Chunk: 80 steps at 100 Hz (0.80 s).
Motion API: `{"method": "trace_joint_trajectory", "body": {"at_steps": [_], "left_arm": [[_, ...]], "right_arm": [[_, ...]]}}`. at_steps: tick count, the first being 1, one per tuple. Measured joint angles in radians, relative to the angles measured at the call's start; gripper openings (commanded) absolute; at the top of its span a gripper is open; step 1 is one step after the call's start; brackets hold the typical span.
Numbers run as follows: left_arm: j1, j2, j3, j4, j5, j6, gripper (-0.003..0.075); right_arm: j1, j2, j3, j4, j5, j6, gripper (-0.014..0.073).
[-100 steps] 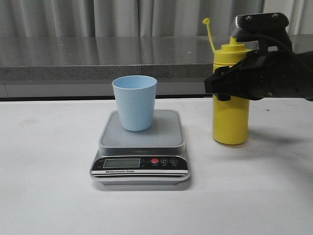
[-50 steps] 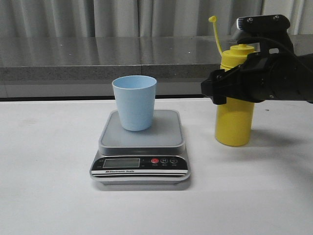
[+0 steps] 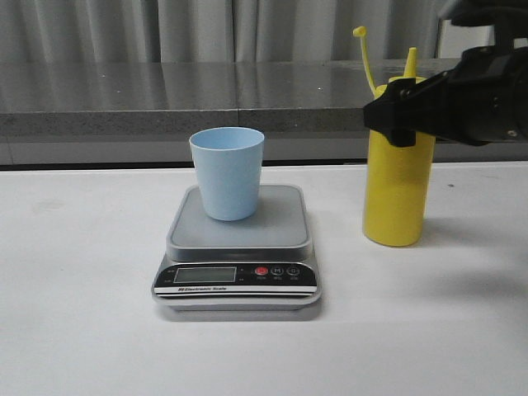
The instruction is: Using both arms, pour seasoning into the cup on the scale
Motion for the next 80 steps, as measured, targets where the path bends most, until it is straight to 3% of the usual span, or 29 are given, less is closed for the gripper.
{"method": "trace_joint_trajectory", "body": {"at_steps": [11, 26, 39, 62, 80], "left_arm": [[0.0, 0.0, 0.0, 0.0, 0.0, 0.0, -0.002], [0.0, 0.0, 0.0, 0.0, 0.0, 0.0, -0.002], [0.0, 0.0, 0.0, 0.0, 0.0, 0.0, -0.002], [0.0, 0.0, 0.0, 0.0, 0.0, 0.0, -0.002], [0.0, 0.0, 0.0, 0.0, 0.0, 0.0, -0.002]], "right_arm": [[0.0, -0.103, 0.065, 0.041, 0.027, 0.002, 0.0507], [0.0, -0.225, 0.152, 0.112, 0.065, 0.002, 0.0163], [0.0, -0.327, 0.231, 0.164, 0.073, 0.002, -0.0076], [-0.005, -0.475, 0.333, 0.223, 0.075, 0.0, -0.0063], [-0.079, -0.582, 0.403, 0.225, 0.084, -0.002, -0.0063]]}}
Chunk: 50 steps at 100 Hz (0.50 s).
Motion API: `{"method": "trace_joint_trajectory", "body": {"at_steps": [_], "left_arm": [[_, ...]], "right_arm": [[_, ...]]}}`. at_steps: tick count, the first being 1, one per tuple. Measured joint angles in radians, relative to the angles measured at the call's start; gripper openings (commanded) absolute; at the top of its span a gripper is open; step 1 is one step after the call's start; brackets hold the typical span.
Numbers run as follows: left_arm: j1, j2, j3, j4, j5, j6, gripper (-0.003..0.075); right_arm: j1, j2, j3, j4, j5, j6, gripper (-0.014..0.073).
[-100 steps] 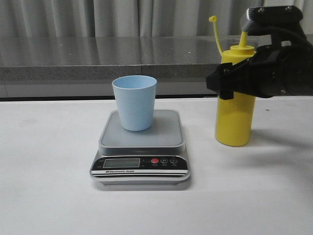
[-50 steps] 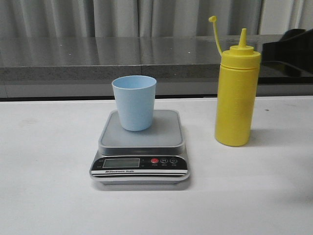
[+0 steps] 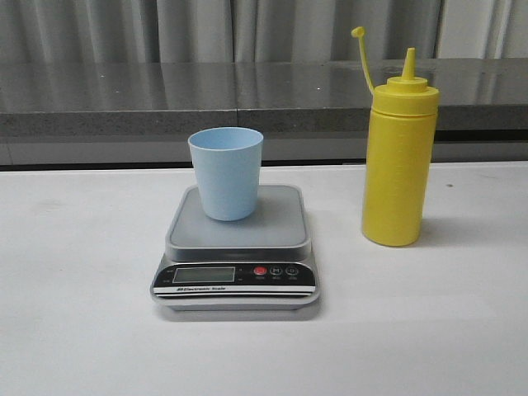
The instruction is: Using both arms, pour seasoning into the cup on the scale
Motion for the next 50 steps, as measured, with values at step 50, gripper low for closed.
{"method": "trace_joint_trajectory", "body": {"at_steps": [50], "left_arm": [[0.0, 0.0, 0.0, 0.0, 0.0, 0.0, -0.002]], "right_arm": [[-0.096, -0.325, 0.173, -0.078, 0.047, 0.0, -0.0063]]}}
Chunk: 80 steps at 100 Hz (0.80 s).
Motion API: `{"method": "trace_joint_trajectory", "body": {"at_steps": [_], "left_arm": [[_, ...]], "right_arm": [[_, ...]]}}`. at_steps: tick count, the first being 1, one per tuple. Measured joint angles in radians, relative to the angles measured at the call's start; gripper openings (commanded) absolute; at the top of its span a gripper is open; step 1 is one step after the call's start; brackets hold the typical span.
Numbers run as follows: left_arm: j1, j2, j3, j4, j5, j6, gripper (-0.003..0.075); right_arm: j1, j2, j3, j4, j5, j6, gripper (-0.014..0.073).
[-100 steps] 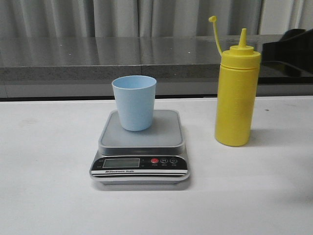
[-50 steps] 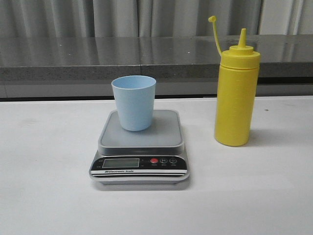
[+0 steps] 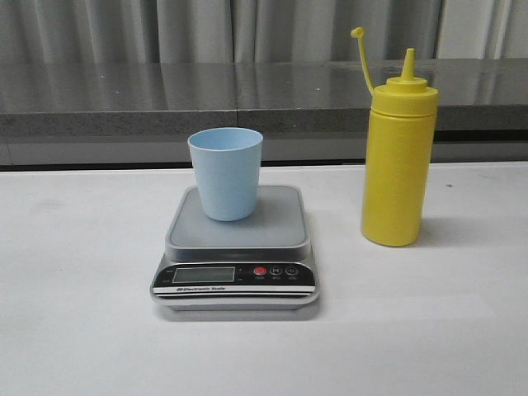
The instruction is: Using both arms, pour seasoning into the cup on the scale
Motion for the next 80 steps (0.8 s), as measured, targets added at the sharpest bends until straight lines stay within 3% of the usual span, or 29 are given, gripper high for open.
{"method": "trace_joint_trajectory", "body": {"at_steps": [25, 52, 80], "left_arm": [[0.0, 0.0, 0.0, 0.0, 0.0, 0.0, -0.002], [0.0, 0.0, 0.0, 0.0, 0.0, 0.0, -0.002], [0.0, 0.0, 0.0, 0.0, 0.0, 0.0, -0.002]], "right_arm": [[0.0, -0.141, 0.005, -0.016, 0.083, 0.0, -0.0063], [0.0, -0.324, 0.006, -0.039, 0.307, 0.0, -0.0063], [0.0, -0.448, 0.006, -0.12, 0.428, 0.0, -0.0069]]}}
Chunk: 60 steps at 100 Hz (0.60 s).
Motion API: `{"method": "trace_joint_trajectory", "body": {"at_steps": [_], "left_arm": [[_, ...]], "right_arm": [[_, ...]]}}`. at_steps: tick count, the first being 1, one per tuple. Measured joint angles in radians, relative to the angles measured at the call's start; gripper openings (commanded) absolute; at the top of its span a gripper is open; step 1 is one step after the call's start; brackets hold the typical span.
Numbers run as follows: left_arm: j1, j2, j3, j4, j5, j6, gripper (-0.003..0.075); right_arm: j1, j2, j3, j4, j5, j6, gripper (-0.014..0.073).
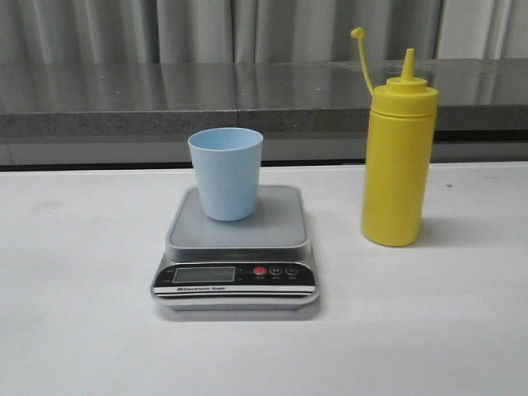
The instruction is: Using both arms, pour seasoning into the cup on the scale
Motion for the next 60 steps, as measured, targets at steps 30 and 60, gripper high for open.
{"method": "trace_joint_trajectory", "body": {"at_steps": [30, 60], "left_arm": [[0.0, 0.0, 0.0, 0.0, 0.0, 0.0, -0.002], [0.0, -0.002, 0.0, 0.0, 0.0, 0.0, -0.002]], "right_arm": [[0.0, -0.143, 0.0, 0.015, 0.118, 0.069, -0.0069], [-0.026, -0.242, 0.0, 0.017, 0.316, 0.129, -0.0069]]}}
